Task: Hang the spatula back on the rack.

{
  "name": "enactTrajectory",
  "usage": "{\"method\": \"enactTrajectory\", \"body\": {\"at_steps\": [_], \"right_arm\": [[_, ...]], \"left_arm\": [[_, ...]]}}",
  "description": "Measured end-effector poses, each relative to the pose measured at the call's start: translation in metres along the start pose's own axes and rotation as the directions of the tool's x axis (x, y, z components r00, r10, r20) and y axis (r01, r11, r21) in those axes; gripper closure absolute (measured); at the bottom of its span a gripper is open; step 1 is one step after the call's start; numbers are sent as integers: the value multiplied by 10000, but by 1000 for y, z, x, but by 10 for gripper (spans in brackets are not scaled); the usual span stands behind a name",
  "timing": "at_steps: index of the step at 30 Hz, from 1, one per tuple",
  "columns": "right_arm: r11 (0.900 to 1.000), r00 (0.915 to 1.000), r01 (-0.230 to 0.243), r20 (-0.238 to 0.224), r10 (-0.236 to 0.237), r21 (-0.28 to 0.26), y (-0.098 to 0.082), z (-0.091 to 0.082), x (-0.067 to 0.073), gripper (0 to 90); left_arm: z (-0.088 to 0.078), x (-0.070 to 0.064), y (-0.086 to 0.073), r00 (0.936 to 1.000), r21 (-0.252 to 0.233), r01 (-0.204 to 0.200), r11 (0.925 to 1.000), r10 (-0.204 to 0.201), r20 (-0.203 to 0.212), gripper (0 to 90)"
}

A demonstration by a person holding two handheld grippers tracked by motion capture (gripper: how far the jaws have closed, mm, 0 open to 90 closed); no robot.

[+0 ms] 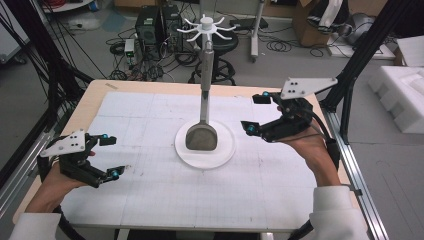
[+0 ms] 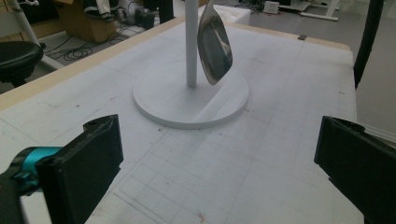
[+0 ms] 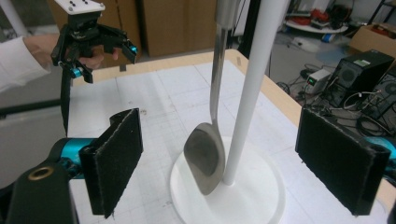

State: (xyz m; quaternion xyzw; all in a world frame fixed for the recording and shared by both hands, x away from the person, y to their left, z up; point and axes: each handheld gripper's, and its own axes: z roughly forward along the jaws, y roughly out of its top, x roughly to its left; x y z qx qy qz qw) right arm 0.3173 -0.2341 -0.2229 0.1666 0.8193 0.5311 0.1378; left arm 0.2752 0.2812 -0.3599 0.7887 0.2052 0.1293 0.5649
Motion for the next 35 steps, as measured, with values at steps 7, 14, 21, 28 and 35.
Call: {"method": "enactTrajectory", "body": {"at_steps": [7, 14, 21, 28, 35], "right_arm": [[9988, 9997, 17, 247, -6, -481, -47, -7, 4, 5], [9972, 9953, -396, 854, 449, -628, -100, -10, 11, 3], [9938, 9887, -706, 1258, 811, -853, -149, -8, 15, 3], [9904, 9850, -1093, 1250, 1194, -846, -167, -7, 12, 3], [9905, 9849, -1111, 1240, 1205, -807, -168, -5, 13, 3]], "left_arm": [[-8, -3, -4, 9997, -219, -171, 9996, 168, -155, 17], [-14, -3, -11, 9993, -582, 41, 9983, -63, -377, 17], [-15, -3, -20, 9973, -566, 177, 9982, -216, -699, 17], [-9, -4, -28, 9974, -238, 277, 9993, -292, -662, 17], [-9, -4, -27, 9972, -208, 274, 9994, -288, -691, 17]]}}
